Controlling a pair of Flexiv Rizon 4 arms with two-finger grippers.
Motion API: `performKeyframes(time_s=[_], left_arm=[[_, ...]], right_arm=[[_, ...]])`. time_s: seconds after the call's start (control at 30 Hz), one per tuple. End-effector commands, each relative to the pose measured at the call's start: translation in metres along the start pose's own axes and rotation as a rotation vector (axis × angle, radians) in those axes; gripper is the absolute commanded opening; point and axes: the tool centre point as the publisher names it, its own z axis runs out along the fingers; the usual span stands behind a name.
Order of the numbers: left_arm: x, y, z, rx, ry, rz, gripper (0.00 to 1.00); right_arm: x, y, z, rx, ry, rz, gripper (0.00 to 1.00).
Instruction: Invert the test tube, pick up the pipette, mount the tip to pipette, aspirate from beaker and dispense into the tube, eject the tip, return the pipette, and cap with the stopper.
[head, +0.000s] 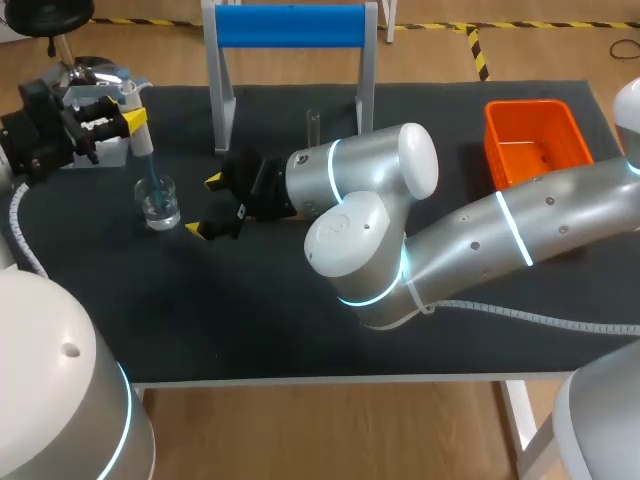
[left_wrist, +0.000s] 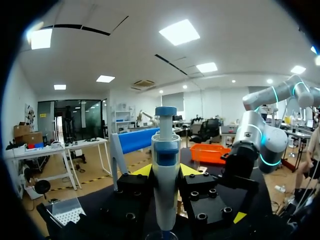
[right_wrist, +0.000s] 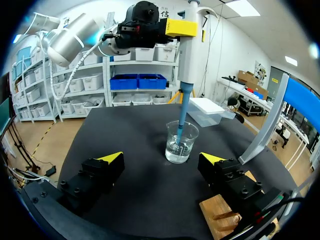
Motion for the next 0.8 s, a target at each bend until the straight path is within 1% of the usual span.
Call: performKeyframes(time_s=[0.03,0.13,0.2,0.33,0.4,0.47,0.57,0.8], left_arm=[[0.002,-0.001,0.000,-0.001,-0.006,0.001,0.00],[0.002,-0.001,0.000,-0.001,-0.006,0.001,0.00],[0.002,-0.001,0.000,-0.001,-0.006,0.001,0.00],[0.002,-0.001,0.000,-0.001,-0.006,0.001,0.00],[0.002,-0.001,0.000,-0.001,-0.006,0.001,0.00],[0.002,-0.001,0.000,-0.001,-0.006,0.001,0.00],[0.002,-0.001,0.000,-0.001,-0.006,0.001,0.00],[0.002,-0.001,0.000,-0.001,-0.006,0.001,0.00]], right_arm=[[0.000,-0.001,0.001,-0.003,0.001,0.000,1.00],[0.000,-0.001,0.001,-0.003,0.001,0.000,1.00],[-0.005,0.003,-0.004,-0.016,0.002,0.011,1.00],[-0.010,0.010,-0.015,-0.026,0.011,-0.015,1.00],[-0.013,0.013,-0.021,-0.048,0.034,-0.004,1.00],[-0.015,0.015,-0.027,-0.038,0.048,-0.024,1.00],[-0.018,0.022,-0.039,-0.047,0.089,-0.031,1.00],[-0.026,0.055,-0.072,-0.052,0.191,-0.093,1.00]])
